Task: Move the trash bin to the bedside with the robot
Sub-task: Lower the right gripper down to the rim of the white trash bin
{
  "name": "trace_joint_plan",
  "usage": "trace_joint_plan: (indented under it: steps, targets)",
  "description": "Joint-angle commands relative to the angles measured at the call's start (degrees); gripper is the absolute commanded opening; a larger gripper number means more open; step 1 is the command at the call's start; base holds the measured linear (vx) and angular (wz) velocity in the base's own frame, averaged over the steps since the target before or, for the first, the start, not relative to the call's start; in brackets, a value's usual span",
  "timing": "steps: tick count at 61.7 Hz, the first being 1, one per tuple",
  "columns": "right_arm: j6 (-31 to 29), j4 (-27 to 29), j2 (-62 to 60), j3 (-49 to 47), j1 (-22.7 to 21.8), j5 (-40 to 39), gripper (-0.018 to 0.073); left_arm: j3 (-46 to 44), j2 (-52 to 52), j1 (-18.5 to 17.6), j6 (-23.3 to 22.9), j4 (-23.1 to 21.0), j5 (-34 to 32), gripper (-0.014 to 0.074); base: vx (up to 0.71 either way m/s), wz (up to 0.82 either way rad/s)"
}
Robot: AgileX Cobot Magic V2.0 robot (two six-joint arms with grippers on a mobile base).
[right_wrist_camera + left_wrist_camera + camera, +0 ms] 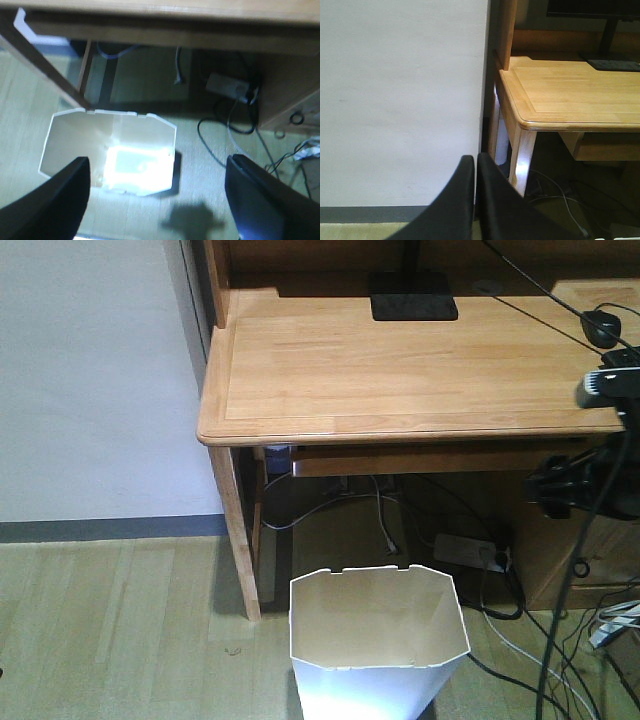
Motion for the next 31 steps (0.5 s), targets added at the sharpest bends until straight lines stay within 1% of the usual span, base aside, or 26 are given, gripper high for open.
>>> trace_joint_plan:
  steps: [1,10,14,18,21,24,31]
  targets:
    - [-3.1,2.1,5.6,-3.1,-0.1,-3.2,0.0547,0.7,-0.8,0.0,-0.3,-0.2,-4.0,-0.0006,0.0,0.0]
    - [-5.1,2.9,14.4,-3.6,-0.4,-7.6,0.0547,0.7,-0.8,0.0,-0.3,-0.2,-4.0,-0.0006,0.0,0.0]
    - [-6.1,4.5,19.0,-4.1,-1.9,-8.7,0.0547,0.7,-0.8,0.0,-0.3,-0.2,-4.0,-0.0006,0.0,0.0]
    - [-8.3,7.1,23.0,-4.7,-4.3,-9.1,0.0547,0.7,-0.8,0.0,-0.3,-0.2,-4.0,-0.0006,0.0,0.0]
    - [-10.8,9.6,26.3,-5.4,-5.9,-9.1,0.0547,0.7,-0.8,0.0,-0.3,-0.2,-4.0,-0.0006,0.0,0.0]
    - [-14.7,11.8,29.0,-5.9,-7.3,-9.1,0.0547,0.7,-0.8,0.0,-0.3,-0.2,-4.0,-0.0006,0.0,0.0]
    - [-23.2,17.2,34.9,-7.2,-9.2,-10.3,0.0547,0.7,-0.8,0.0,-0.3,-0.2,-4.0,-0.0006,0.0,0.0]
